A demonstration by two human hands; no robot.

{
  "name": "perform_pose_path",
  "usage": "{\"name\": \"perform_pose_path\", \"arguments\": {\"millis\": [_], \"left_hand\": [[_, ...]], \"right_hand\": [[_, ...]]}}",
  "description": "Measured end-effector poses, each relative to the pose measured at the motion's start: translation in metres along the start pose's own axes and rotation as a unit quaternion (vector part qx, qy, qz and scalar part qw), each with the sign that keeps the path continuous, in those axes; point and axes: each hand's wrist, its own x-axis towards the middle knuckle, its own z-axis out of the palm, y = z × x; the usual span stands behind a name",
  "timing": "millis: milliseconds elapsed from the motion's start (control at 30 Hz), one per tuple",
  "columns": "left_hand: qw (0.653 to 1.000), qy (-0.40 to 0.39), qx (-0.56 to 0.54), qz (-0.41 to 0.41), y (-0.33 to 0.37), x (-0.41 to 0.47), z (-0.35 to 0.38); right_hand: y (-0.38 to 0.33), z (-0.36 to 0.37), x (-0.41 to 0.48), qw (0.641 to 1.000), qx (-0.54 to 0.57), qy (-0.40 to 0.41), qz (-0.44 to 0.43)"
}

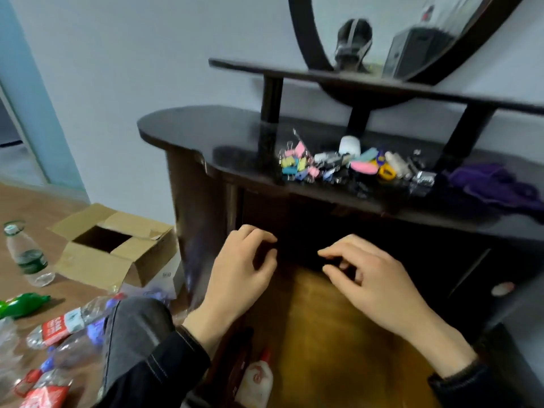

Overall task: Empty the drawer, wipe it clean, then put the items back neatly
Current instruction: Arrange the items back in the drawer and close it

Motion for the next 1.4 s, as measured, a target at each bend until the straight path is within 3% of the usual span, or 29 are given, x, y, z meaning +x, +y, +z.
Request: {"name": "perform_pose_path", "arguments": {"millis": [100, 167, 267, 333, 433, 600, 733, 900, 1167, 1300, 1400], "left_hand": [[0.998, 0.049, -0.031, 0.025, 0.032, 0.038, -0.009], [0.995, 0.075, -0.028, 0.052, 0.048, 0.067, -0.011], [0.993, 0.082, -0.001, 0.081, 0.059, 0.116, -0.005], [0.996, 0.043, 0.045, 0.069, 0.058, 0.146, 0.004], [0.991, -0.025, 0.116, 0.061, 0.048, 0.18, 0.019], [0.987, -0.09, 0.124, 0.05, 0.031, 0.193, 0.033], [0.986, -0.109, 0.118, 0.048, 0.031, 0.19, 0.034], [0.986, -0.109, 0.12, 0.045, 0.033, 0.189, 0.033], [0.985, -0.108, 0.125, 0.059, 0.027, 0.189, 0.039], [0.986, -0.101, 0.118, 0.064, 0.027, 0.19, 0.04], [0.99, -0.089, 0.094, 0.063, 0.027, 0.189, 0.04]], "right_hand": [[0.004, -0.043, 0.037, 0.993, -0.022, 0.119, -0.005], [0.017, -0.057, 0.059, 0.989, -0.054, 0.135, 0.038], [0.038, -0.062, 0.078, 0.982, -0.111, 0.101, 0.116], [0.045, -0.059, 0.081, 0.98, -0.131, 0.081, 0.123], [0.048, -0.06, 0.081, 0.984, -0.116, 0.066, 0.115], [0.058, -0.077, 0.095, 0.992, -0.043, -0.003, 0.116], [0.065, -0.094, 0.132, 0.985, 0.011, 0.049, 0.163], [0.085, -0.085, 0.202, 0.97, -0.061, 0.077, 0.221], [0.099, -0.055, 0.262, 0.922, -0.18, -0.029, 0.342], [0.097, -0.054, 0.269, 0.913, -0.141, -0.033, 0.381], [0.098, -0.054, 0.271, 0.928, -0.123, -0.019, 0.351]]}}
